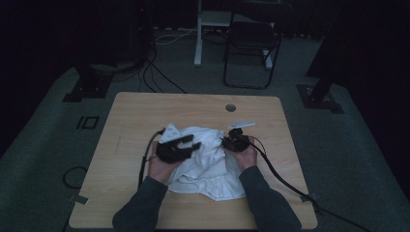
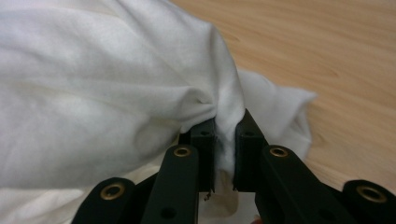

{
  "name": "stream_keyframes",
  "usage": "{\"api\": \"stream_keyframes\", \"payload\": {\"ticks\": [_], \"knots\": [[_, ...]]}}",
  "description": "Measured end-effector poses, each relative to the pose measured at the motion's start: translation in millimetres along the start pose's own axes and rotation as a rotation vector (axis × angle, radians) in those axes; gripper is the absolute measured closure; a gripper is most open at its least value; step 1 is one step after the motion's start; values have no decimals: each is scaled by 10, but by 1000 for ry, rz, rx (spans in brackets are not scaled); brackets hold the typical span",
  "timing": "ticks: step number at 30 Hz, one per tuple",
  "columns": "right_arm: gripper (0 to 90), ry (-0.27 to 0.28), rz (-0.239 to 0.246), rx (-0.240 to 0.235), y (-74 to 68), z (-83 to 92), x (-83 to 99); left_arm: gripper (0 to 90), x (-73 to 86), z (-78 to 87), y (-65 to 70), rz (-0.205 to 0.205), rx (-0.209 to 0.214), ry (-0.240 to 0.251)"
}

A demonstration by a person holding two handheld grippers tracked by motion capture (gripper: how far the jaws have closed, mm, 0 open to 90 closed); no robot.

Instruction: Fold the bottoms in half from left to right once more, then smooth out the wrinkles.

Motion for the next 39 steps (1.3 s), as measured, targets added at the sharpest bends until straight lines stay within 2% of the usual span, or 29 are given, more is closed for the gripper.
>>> {"api": "stream_keyframes", "payload": {"ticks": [1,2,3,4,6,7,9,11,13,15,17,21,24,26,28,30,32,33,35,36,37,39], "knots": [[811,-6,-4,4,24,-15,13,600,0,0,0,0,0,0],[805,-8,-11,2,42,-28,24,622,7,53,-221,76,-60,-4],[794,-13,-17,0,56,-40,33,623,43,24,-304,105,-71,-37],[782,-17,-23,-5,67,-52,40,628,96,-49,-347,110,-56,-91],[782,-21,-25,-5,74,-59,46,626,96,-49,-347,110,-56,-91],[765,-21,-25,-5,74,-59,46,626,268,-296,-363,85,-61,-225],[649,-32,-37,9,98,-40,47,636,429,-501,-364,94,-23,-267],[568,-33,-40,34,121,30,53,636,536,-606,-349,114,-12,-257],[505,-19,-48,53,150,150,72,637,582,-636,-305,95,-25,-246],[471,17,-68,64,175,308,94,638,611,-648,-268,72,-51,-253],[457,66,-77,49,161,472,109,642,631,-664,-260,69,-67,-257],[429,150,-43,25,16,729,106,644,633,-676,-264,72,-73,-259],[388,218,-15,-15,-128,842,41,644,629,-675,-268,78,-71,-259],[338,235,7,-35,-216,850,-14,644,628,-675,-269,78,-70,-258],[313,216,28,-26,-267,779,-63,644,625,-671,-263,76,-75,-255],[348,164,37,16,-254,618,-88,638,619,-650,-243,68,-89,-245],[476,111,25,31,-184,446,-79,623,592,-586,-205,58,-114,-218],[585,95,18,41,-139,369,-67,606,577,-552,-183,57,-119,-204],[710,52,15,51,-80,247,-35,586,535,-436,-89,55,-107,-173],[753,42,13,58,-62,196,-19,576,522,-368,-26,41,-95,-160],[776,34,8,62,-45,158,-6,576,518,-308,48,29,-82,-147],[800,24,-10,75,-15,108,15,578,560,-216,204,4,-55,-154]]}}
Point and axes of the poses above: each handheld gripper's, and its own axes: z roughly backward along the jaws, x roughly out of its underside, y roughly to its right, the point moved 3 cm from there along -z, roughly forward along the jaws, and after that the axes turned 10 degrees about x, right-handed, at the moved point
